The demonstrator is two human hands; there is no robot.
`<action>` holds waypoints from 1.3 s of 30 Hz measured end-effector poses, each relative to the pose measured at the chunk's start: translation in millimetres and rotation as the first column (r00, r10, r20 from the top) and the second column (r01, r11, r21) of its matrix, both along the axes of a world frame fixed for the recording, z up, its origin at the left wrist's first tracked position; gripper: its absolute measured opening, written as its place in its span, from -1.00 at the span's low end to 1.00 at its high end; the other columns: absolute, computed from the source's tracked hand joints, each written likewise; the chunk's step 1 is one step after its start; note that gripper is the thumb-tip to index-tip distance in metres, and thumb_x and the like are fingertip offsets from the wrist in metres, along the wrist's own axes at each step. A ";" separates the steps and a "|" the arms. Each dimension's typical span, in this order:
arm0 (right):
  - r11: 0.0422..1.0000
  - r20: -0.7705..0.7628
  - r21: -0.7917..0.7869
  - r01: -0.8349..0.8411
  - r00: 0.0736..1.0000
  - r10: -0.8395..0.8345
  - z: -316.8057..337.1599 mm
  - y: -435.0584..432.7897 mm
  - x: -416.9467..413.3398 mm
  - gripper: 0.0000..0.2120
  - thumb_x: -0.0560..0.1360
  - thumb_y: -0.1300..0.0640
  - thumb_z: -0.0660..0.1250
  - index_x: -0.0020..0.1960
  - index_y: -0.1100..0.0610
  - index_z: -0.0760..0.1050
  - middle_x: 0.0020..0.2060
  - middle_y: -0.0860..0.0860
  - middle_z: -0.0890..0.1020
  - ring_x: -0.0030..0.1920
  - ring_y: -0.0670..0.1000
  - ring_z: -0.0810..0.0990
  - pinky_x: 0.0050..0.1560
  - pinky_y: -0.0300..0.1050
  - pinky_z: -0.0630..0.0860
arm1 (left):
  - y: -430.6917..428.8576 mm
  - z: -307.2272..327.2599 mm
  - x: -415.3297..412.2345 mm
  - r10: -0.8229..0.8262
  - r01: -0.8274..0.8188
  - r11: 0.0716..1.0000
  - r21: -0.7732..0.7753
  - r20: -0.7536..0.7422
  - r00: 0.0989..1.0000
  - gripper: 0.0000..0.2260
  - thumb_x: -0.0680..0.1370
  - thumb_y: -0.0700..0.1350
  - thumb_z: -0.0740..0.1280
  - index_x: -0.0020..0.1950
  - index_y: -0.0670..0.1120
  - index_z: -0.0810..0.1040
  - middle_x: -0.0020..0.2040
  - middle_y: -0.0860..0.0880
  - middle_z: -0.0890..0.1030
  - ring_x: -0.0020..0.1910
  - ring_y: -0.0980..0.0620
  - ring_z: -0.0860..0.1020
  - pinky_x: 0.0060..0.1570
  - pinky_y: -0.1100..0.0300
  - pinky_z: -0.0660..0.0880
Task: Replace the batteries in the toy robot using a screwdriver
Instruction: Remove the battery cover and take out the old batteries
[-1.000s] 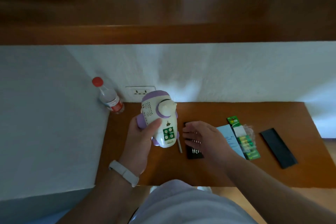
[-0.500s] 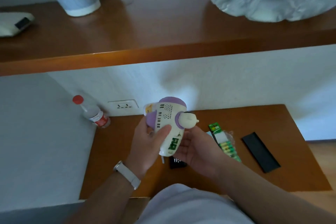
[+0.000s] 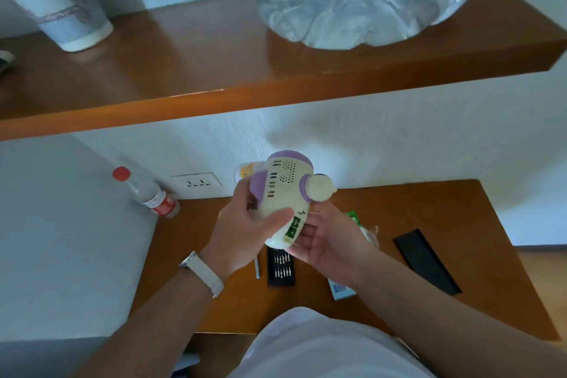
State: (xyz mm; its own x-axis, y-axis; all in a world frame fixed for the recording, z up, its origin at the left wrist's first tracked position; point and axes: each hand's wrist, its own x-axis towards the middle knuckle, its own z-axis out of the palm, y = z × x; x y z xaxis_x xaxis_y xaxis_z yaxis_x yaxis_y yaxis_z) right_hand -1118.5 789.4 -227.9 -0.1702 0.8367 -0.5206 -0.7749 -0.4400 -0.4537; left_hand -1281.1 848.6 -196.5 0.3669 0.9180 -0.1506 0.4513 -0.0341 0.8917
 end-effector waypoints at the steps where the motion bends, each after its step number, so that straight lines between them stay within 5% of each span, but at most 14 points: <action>1: 1.000 -0.018 0.001 0.010 1.000 -0.010 1.3 1.2 2.1 -0.70 0.60 0.03 0.31 0.21 0.20 0.62 0.17 0.25 0.65 0.17 0.24 0.65 0.13 0.14 0.62 | -0.9 2.5 4.5 0.017 -0.016 1.000 0.027 -0.029 0.999 -0.40 0.29 0.24 0.50 0.28 0.24 0.39 0.14 0.14 0.65 0.11 0.10 0.65 0.03 -0.03 0.66; 4: 0.999 -0.062 -0.035 0.033 0.997 -0.036 2.4 5.5 5.1 -0.72 0.61 0.07 0.29 0.19 0.21 0.62 0.14 0.24 0.67 0.14 0.21 0.67 0.08 0.13 0.64 | -6.6 11.5 16.6 0.069 -0.042 0.986 0.164 -0.165 0.984 -0.34 0.28 0.32 0.44 0.32 0.22 0.36 0.11 0.21 0.63 0.05 0.16 0.65 -0.02 0.02 0.67; 8: 0.994 -0.088 -0.087 0.067 0.993 -0.075 0.8 9.8 6.1 -0.74 0.62 0.08 0.26 0.17 0.19 0.62 0.08 0.20 0.70 0.03 0.18 0.71 -0.03 0.07 0.65 | -14.5 18.3 31.9 0.178 0.019 0.912 0.410 -0.437 0.882 -0.30 0.30 0.41 0.32 0.37 0.19 0.29 0.05 0.27 0.58 0.03 0.18 0.59 0.27 0.02 0.39; 10: 0.990 -0.111 -0.113 0.089 0.989 -0.101 -2.1 11.1 6.2 -0.75 0.64 0.09 0.24 0.14 0.18 0.63 0.02 0.17 0.72 -0.07 0.15 0.73 -0.11 0.02 0.65 | -18.2 17.3 38.1 0.243 0.059 0.864 0.499 -0.517 0.821 -0.27 0.34 0.41 0.32 0.42 0.13 0.26 0.12 0.21 0.58 0.10 0.12 0.57 0.20 0.08 0.24; 13: 0.981 -0.158 -0.149 0.124 0.976 -0.148 -7.9 13.4 6.1 -0.74 0.64 0.12 0.21 0.08 0.13 0.67 0.03 0.12 0.72 -0.08 0.13 0.71 -0.22 -0.04 0.63 | -23.7 16.4 45.9 0.307 0.127 0.796 0.591 -0.575 0.758 -0.25 0.36 0.39 0.32 0.42 0.06 0.26 0.16 0.10 0.60 0.12 0.04 0.58 0.14 0.02 0.31; 17: 0.965 -0.225 -0.229 0.126 0.958 -0.178 -11.4 13.3 8.9 -0.74 0.58 0.21 0.27 -0.13 0.15 0.72 -0.04 0.16 0.74 -0.11 0.18 0.74 -0.21 0.07 0.65 | -25.8 17.9 50.5 0.353 0.175 0.743 0.646 -0.601 0.717 -0.27 0.35 0.39 0.31 0.39 0.03 0.28 0.08 0.04 0.63 0.03 -0.02 0.62 0.10 -0.04 0.41; 22: 0.973 -0.271 -0.220 0.075 0.953 -0.135 -9.7 12.5 12.0 -0.78 0.56 0.27 0.28 0.19 0.23 0.57 0.04 0.25 0.70 0.00 0.28 0.71 -0.13 0.15 0.65 | -21.4 20.5 47.2 0.364 0.148 0.773 0.617 -0.622 0.693 -0.24 0.35 0.44 0.23 0.41 0.03 0.27 0.12 0.02 0.63 0.07 -0.06 0.62 0.18 -0.12 0.41; 27: 0.968 -0.291 -0.244 0.055 0.948 -0.127 -17.4 15.2 15.1 -0.74 0.56 0.26 0.33 0.22 0.31 0.51 0.04 0.35 0.67 0.03 0.36 0.67 0.08 0.32 0.60 | -14.7 20.0 39.2 0.366 0.079 0.811 0.579 -0.610 0.703 -0.26 0.36 0.44 0.24 0.41 0.05 0.27 0.13 0.04 0.61 0.10 -0.06 0.61 0.26 -0.15 0.37; 30: 0.963 -0.261 -0.265 0.046 0.958 -0.118 -22.6 17.6 16.2 -0.72 0.53 0.26 0.36 0.22 0.32 0.52 0.03 0.37 0.66 0.01 0.38 0.67 0.03 0.30 0.62 | -11.8 19.0 35.4 0.368 0.045 0.819 0.571 -0.585 0.723 -0.28 0.37 0.43 0.24 0.39 0.07 0.24 0.14 0.05 0.60 0.09 -0.06 0.61 0.26 -0.16 0.37; 39: 0.938 -0.186 -0.343 0.054 0.975 -0.124 -35.1 22.9 16.2 -0.71 0.57 0.23 0.32 -0.20 0.41 0.66 -0.23 0.30 0.70 -0.07 0.27 0.71 0.00 0.25 0.65 | -11.6 19.8 34.3 0.363 0.015 0.810 0.586 -0.521 0.773 -0.25 0.36 0.46 0.21 0.42 0.09 0.23 0.13 0.08 0.59 0.09 -0.03 0.58 0.23 -0.16 0.39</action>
